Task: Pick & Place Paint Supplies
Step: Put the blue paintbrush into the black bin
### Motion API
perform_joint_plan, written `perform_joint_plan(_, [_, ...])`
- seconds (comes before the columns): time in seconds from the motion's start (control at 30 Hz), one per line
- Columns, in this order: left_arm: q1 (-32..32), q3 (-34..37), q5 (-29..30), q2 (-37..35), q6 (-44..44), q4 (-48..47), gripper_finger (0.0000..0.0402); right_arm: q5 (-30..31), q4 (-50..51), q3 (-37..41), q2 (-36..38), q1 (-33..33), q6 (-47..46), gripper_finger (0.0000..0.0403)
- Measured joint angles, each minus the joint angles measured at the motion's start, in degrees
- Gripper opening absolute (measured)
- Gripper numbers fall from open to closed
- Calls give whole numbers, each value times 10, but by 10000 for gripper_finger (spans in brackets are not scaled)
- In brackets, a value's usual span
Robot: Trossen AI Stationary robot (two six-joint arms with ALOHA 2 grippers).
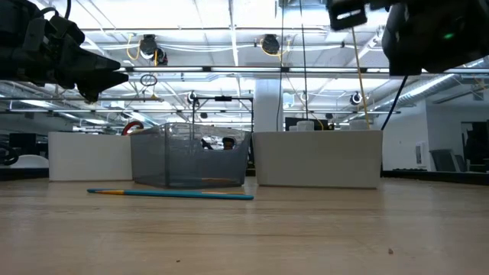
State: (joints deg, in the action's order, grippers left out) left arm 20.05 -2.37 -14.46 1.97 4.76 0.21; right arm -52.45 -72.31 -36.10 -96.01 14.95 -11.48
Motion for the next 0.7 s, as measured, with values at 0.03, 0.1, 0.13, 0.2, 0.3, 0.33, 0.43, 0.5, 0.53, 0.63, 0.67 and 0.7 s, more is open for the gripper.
perform_joint_plan(0.03, [0,0,0,0,0,0,214,-6,-8,0,0,3,5,0])
perform_joint_plan(0.1, [0,0,0,0,0,0,214,-18,-25,0,0,7,7,0])
perform_joint_plan(0.13, [0,0,0,0,1,0,214,-19,-32,0,0,9,6,0])
perform_joint_plan(0.2, [0,0,0,0,0,0,214,-19,-35,0,0,10,6,0])
perform_joint_plan(0.3, [0,0,0,0,0,0,214,-16,-42,0,0,10,7,0])
perform_joint_plan(0.33, [0,0,0,0,1,0,214,-15,-53,0,0,10,6,0])
perform_joint_plan(0.43, [0,0,0,0,0,0,214,-1,-95,0,0,10,6,0])
perform_joint_plan(0.5, [0,0,0,0,0,0,214,0,-134,0,0,10,-4,0])
perform_joint_plan(0.53, [0,0,0,0,0,0,214,2,-154,0,0,11,-12,0])
perform_joint_plan(0.63, [0,0,0,0,0,0,214,31,-174,0,1,12,-26,0])
perform_joint_plan(0.67, [0,0,0,0,0,0,214,47,-173,0,3,13,-25,0])
perform_joint_plan(0.7, [0,0,0,0,0,0,214,58,-173,0,6,15,-25,0])
